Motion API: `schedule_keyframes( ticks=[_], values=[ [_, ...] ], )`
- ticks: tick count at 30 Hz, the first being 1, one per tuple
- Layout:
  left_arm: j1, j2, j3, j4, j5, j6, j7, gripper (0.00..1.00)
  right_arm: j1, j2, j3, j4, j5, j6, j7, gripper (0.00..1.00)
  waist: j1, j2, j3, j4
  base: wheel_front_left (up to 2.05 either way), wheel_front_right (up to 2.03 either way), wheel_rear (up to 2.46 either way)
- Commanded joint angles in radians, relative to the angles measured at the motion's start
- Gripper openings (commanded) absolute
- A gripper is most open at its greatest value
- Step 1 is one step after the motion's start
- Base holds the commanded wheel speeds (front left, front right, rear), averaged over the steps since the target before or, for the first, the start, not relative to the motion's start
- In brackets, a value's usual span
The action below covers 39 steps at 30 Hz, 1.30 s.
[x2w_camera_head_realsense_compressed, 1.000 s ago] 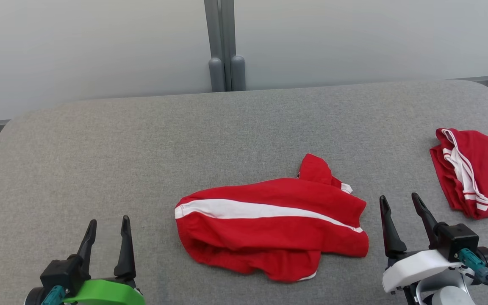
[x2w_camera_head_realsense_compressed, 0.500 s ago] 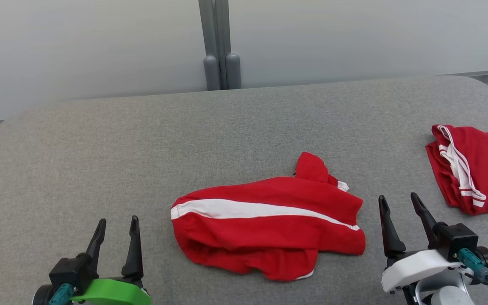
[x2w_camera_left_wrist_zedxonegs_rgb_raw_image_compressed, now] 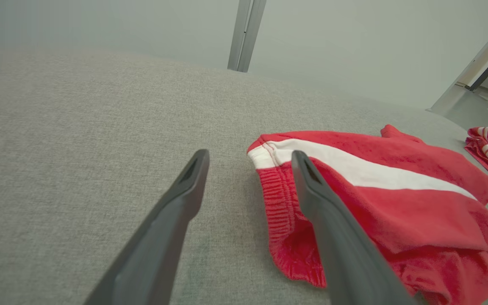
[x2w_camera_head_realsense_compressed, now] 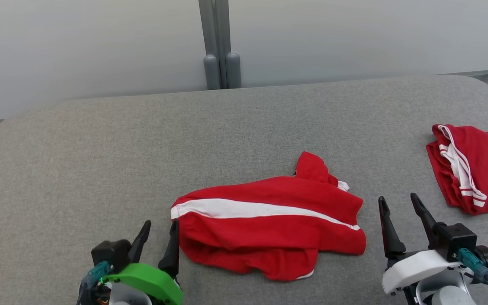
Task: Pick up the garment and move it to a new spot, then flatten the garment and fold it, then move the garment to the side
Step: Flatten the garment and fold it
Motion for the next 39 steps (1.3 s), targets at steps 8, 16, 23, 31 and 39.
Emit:
schedule_keyframes(
  ticks=[8, 16, 23, 31, 39],
  values=[
    [-0.145, 0.035, -0.082, 0.118, -0.220, -0.004, 0.110, 1.00, -0.044, -0.018, 0.043, 0.028, 0.013, -0.002, -0.002, 1.00, 0.0000, 0.0000, 0.022, -0.017, 0.00, 0.00, 0.00],
    [-0.212, 0.057, -0.098, 0.189, -0.350, -0.004, 0.219, 1.00, -0.058, -0.016, 0.056, 0.028, 0.016, -0.002, -0.002, 1.00, 0.0000, 0.0000, 0.041, -0.033, 0.00, 0.00, 0.00],
    [-0.224, 0.067, -0.155, 0.179, -0.424, -0.004, 0.250, 1.00, -0.058, -0.012, 0.067, 0.034, 0.015, -0.002, -0.002, 1.00, 0.0000, 0.0000, 0.049, -0.035, 0.00, 0.00, 0.00],
    [-0.240, 0.089, -0.216, 0.172, -0.447, -0.004, 0.213, 0.00, -0.120, -0.026, 0.141, 0.190, 0.049, -0.002, 0.034, 1.00, 0.0000, 0.0000, 0.065, -0.028, 0.00, 0.00, 0.00],
    [-0.249, 0.095, -0.280, 0.180, -0.462, -0.004, 0.180, 0.00, -0.194, -0.006, 0.141, 0.333, 0.141, -0.001, 0.166, 1.00, 0.0000, 0.0000, 0.077, -0.014, 0.00, 0.00, 0.00]
  ],
)
